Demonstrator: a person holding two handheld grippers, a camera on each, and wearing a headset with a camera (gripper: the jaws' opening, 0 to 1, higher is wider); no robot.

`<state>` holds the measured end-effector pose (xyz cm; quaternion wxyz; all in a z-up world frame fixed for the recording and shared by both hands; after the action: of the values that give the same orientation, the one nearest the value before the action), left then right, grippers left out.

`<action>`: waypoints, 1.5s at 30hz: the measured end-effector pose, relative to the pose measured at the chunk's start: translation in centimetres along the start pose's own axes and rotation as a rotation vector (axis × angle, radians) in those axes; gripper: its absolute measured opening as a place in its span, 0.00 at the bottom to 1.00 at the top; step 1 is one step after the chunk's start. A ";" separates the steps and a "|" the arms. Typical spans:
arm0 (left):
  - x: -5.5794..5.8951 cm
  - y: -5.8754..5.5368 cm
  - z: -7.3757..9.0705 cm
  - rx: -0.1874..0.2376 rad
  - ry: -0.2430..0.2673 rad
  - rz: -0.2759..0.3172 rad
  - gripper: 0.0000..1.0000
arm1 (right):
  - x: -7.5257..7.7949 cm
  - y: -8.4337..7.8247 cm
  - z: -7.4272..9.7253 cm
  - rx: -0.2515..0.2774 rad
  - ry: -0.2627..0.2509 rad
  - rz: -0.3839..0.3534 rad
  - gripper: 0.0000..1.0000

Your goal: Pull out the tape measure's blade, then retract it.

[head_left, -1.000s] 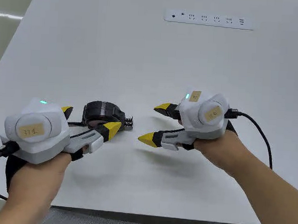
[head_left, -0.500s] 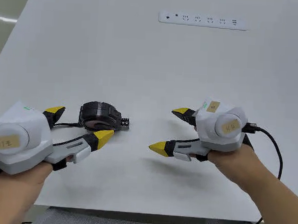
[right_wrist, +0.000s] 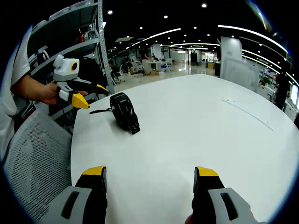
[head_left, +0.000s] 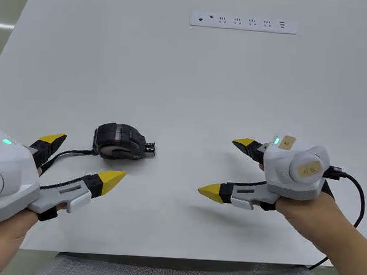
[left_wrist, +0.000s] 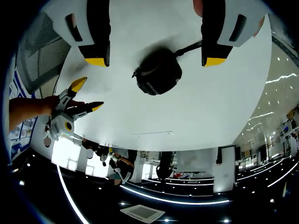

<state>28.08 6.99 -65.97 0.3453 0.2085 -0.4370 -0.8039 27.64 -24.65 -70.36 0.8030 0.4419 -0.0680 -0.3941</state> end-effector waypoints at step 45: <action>0.5 -1.2 3.2 -0.030 -0.174 -0.086 0.88 | -0.3 -3.3 9.2 -0.024 -0.058 -0.021 0.90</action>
<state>25.22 8.88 -65.34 0.2744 0.1513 -0.4440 -0.8395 21.36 -31.48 -67.29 0.8017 0.4214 -0.0821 -0.4159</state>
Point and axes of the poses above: the centre of the closed fingertips' face, and the gripper's own axes: z roughly backward along the fingers, x roughly to its right, y roughly out of its top, the point moved 9 cm from there along z, roughly backward along the fingers, and after that the axes turned 10 degrees about -z, right-handed, at the moved point
